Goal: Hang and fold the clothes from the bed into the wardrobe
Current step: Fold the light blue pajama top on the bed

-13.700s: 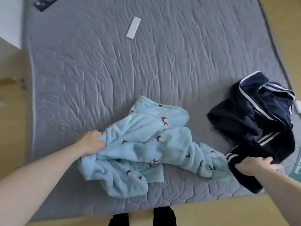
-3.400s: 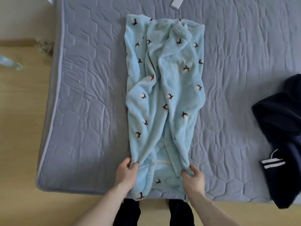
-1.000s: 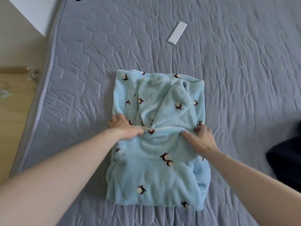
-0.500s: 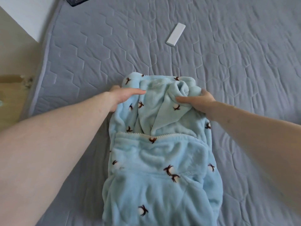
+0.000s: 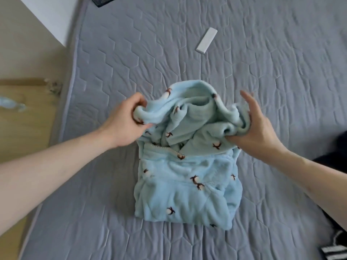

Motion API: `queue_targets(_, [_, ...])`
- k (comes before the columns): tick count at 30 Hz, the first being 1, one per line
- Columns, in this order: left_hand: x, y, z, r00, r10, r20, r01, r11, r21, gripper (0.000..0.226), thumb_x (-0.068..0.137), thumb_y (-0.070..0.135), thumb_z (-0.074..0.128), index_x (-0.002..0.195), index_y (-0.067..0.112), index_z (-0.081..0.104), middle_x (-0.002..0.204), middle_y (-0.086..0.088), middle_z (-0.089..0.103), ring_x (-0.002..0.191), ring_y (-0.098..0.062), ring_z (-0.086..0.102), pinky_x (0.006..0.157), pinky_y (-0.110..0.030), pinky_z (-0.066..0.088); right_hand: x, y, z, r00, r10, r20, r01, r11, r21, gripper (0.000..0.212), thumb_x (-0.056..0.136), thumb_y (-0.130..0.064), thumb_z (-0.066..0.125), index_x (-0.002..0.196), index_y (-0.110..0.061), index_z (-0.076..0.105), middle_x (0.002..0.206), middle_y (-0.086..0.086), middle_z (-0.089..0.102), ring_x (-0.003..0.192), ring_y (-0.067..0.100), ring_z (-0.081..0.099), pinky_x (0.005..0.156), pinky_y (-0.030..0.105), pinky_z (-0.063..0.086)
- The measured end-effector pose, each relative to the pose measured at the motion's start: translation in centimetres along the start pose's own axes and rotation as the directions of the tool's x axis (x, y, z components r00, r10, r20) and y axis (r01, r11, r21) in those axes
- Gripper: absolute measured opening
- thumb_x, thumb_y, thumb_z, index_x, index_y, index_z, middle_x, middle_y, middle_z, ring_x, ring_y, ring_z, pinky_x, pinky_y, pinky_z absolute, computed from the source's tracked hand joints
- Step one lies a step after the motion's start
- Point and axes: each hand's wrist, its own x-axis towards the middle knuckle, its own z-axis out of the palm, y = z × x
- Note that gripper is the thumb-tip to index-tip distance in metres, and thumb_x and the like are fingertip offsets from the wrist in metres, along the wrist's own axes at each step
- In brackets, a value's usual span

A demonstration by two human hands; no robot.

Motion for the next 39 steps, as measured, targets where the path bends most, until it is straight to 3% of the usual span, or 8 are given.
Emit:
queue_targets(4, [-6.5, 0.0, -0.4, 0.954, 0.122, 0.275, -0.197, 0.943, 0.267, 0.07, 0.068, 0.012, 0.09, 0.126, 0.034, 0.056, 0.107, 0.018, 0.066, 0.097, -0.007, 0.062, 0.082, -0.028, 0.048, -5.2, 0.6, 0.0, 0.928, -0.331, 0.172, 0.368, 0.891, -0.266, 0.057, 0.066, 0.001, 0.089, 0.115, -0.023, 0.073, 0.101, 0.0, 0.063, 0.092, 0.022, 0.057, 0.079, 0.041, 0.05])
queue_targets(7, [-10.1, -1.3, 0.6, 0.849, 0.269, 0.454, -0.465, 0.789, 0.402, 0.043, 0.072, 0.018, 0.087, 0.11, 0.031, 0.071, 0.104, 0.012, 0.062, 0.099, -0.012, 0.058, 0.089, -0.027, 0.039, -9.2, 1.6, 1.1, 0.891, -0.354, 0.286, 0.441, 0.824, -0.356, 0.055, 0.063, 0.001, 0.092, 0.111, -0.021, 0.078, 0.102, 0.003, 0.063, 0.092, 0.028, 0.06, 0.081, 0.043, 0.05])
queue_targets(11, [-14.9, -3.3, 3.2, 0.82, 0.241, 0.518, -0.503, 0.735, 0.454, 0.043, 0.06, 0.005, 0.08, 0.093, 0.031, 0.069, 0.096, 0.011, 0.058, 0.09, -0.013, 0.057, 0.082, -0.027, 0.041, -14.1, 2.9, 3.0, 0.898, -0.295, 0.325, 0.42, 0.796, -0.437, 0.059, 0.057, 0.001, 0.093, 0.107, -0.025, 0.077, 0.101, 0.001, 0.062, 0.089, 0.03, 0.062, 0.076, 0.043, 0.053])
queue_targets(21, [-21.5, -5.4, 8.8, 0.772, -0.3, 0.561, -0.03, 0.864, 0.502, 0.06, 0.076, 0.059, 0.056, 0.132, 0.036, 0.05, 0.142, 0.017, 0.034, 0.133, -0.01, 0.041, 0.104, -0.029, 0.043, -22.3, 4.9, 6.8, 0.873, 0.267, 0.408, -0.069, 0.896, -0.438, 0.066, 0.083, -0.014, 0.057, 0.143, -0.037, 0.046, 0.146, -0.02, 0.03, 0.133, 0.013, 0.041, 0.102, 0.024, 0.041])
queue_targets(25, [-19.2, -3.7, 8.4, 0.884, -0.435, 0.168, 0.363, 0.868, 0.339, 0.043, 0.07, 0.07, 0.056, 0.094, 0.034, 0.062, 0.105, 0.018, 0.059, 0.102, -0.011, 0.062, 0.083, -0.029, 0.046, -20.5, 1.8, 6.6, 0.861, 0.506, 0.039, -0.507, 0.862, 0.01, 0.031, 0.083, -0.033, 0.049, 0.111, -0.04, 0.063, 0.128, -0.013, 0.052, 0.119, 0.017, 0.055, 0.087, 0.032, 0.042])
queue_targets(28, [-16.9, -3.6, 9.0, 0.86, -0.493, -0.132, 0.509, 0.849, 0.141, 0.073, 0.068, 0.062, 0.077, 0.123, 0.022, 0.051, 0.123, 0.003, 0.049, 0.116, -0.019, 0.051, 0.096, -0.032, 0.042, -18.1, 0.4, 7.5, 0.807, 0.589, -0.049, -0.58, 0.805, 0.12, 0.07, 0.083, -0.059, 0.054, 0.147, -0.037, 0.036, 0.149, -0.008, 0.036, 0.135, 0.018, 0.044, 0.095, 0.036, 0.039])
queue_targets(34, [-15.7, -3.9, 12.1, 0.612, -0.764, 0.204, 0.791, 0.592, -0.157, 0.145, 0.044, 0.074, 0.084, 0.156, 0.012, 0.018, 0.152, -0.005, 0.036, 0.139, -0.024, 0.04, 0.119, -0.044, 0.034, -16.9, 0.5, 11.5, 0.7, 0.692, 0.177, -0.713, 0.69, 0.126, 0.127, 0.066, -0.077, 0.076, 0.161, -0.035, 0.003, 0.165, -0.005, 0.02, 0.147, 0.024, 0.035, 0.112, 0.042, 0.038])
queue_targets(39, [-16.8, -6.5, 12.0, 0.56, -0.781, 0.278, 0.828, 0.514, -0.224, 0.122, 0.04, 0.066, 0.095, 0.141, 0.021, 0.043, 0.123, 0.01, 0.064, 0.108, -0.011, 0.062, 0.098, -0.031, 0.048, -17.8, 2.9, 11.9, 0.672, 0.713, 0.199, -0.74, 0.636, 0.218, 0.092, 0.071, -0.066, 0.081, 0.146, -0.037, 0.035, 0.139, -0.009, 0.047, 0.126, 0.017, 0.05, 0.105, 0.039, 0.046])
